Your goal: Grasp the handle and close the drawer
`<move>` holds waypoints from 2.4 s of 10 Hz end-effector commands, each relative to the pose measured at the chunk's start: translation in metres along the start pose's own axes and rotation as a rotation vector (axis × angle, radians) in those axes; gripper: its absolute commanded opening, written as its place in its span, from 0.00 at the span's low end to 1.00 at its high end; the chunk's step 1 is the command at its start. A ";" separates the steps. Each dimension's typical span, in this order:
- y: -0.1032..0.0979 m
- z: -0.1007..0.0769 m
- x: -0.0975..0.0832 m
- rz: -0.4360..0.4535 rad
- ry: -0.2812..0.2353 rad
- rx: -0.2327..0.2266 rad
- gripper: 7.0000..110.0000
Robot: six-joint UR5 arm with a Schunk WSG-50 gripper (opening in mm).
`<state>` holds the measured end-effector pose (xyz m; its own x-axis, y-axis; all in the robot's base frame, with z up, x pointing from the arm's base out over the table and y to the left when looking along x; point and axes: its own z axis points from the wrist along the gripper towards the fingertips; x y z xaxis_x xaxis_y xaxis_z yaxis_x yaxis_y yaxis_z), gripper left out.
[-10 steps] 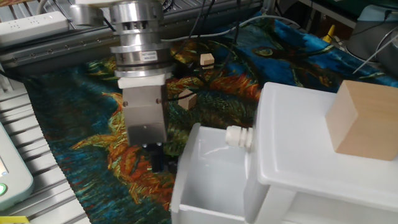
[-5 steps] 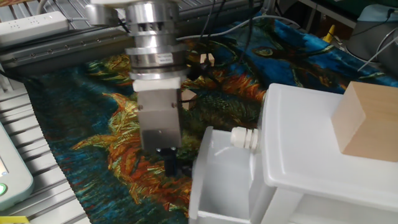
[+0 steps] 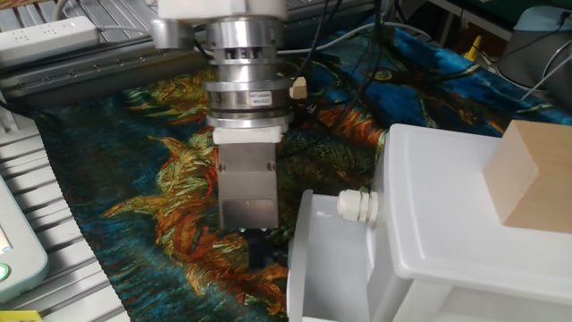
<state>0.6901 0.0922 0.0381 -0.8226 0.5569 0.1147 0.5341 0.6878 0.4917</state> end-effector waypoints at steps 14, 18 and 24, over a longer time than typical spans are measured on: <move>0.014 0.002 0.036 0.067 0.003 -0.024 0.00; 0.014 0.001 0.043 0.078 0.009 -0.025 0.00; 0.015 0.001 0.049 0.090 0.018 -0.028 0.00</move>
<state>0.6582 0.1288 0.0466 -0.7824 0.6010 0.1635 0.5921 0.6362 0.4946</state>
